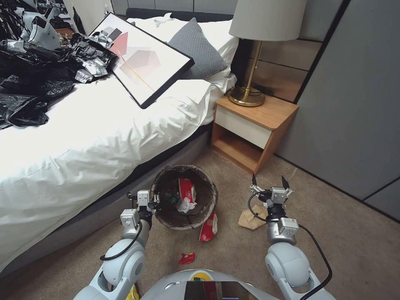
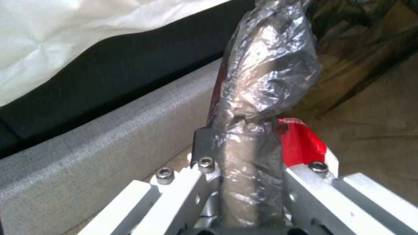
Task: Pick up the trash bin, then pick up the garbage from the floor and place it into the trash bin.
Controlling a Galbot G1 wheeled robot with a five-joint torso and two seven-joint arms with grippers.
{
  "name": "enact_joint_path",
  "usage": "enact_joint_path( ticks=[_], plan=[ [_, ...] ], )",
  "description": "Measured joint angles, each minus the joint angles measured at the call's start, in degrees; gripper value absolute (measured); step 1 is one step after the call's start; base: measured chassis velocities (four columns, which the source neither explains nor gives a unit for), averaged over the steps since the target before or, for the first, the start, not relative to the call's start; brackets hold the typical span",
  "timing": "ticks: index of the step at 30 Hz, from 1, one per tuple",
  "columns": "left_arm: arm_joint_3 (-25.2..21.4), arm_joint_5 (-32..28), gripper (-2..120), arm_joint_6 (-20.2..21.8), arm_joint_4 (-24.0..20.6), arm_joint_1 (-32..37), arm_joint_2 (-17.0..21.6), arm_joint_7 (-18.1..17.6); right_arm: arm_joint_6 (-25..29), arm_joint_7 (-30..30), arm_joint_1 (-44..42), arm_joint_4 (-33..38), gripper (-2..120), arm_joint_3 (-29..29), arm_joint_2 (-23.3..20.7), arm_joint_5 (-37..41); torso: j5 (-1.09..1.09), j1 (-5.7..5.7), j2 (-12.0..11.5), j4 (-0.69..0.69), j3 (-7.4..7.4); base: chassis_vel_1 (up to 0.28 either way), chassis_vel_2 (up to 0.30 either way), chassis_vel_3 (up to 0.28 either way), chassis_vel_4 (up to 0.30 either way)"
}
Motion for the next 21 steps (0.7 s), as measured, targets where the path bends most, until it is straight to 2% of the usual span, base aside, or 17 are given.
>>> enact_joint_path(
  ticks=[14,21],
  plan=[
    [0.3,0.0,3,0.0,0.1,-0.1,0.0,0.1,-1.4,1.2,0.3,-0.3,100,0.3,-0.5,0.3,0.00,0.00,0.0,0.01,-0.01,0.000,0.000,0.000,0.000],
    [0.5,0.0,3,-0.1,0.1,0.1,0.1,0.2,-5.9,4.0,1.1,0.0,100,0.0,-1.7,5.3,0.00,0.00,0.0,0.02,-0.01,0.000,0.000,0.000,0.000]
  ],
)
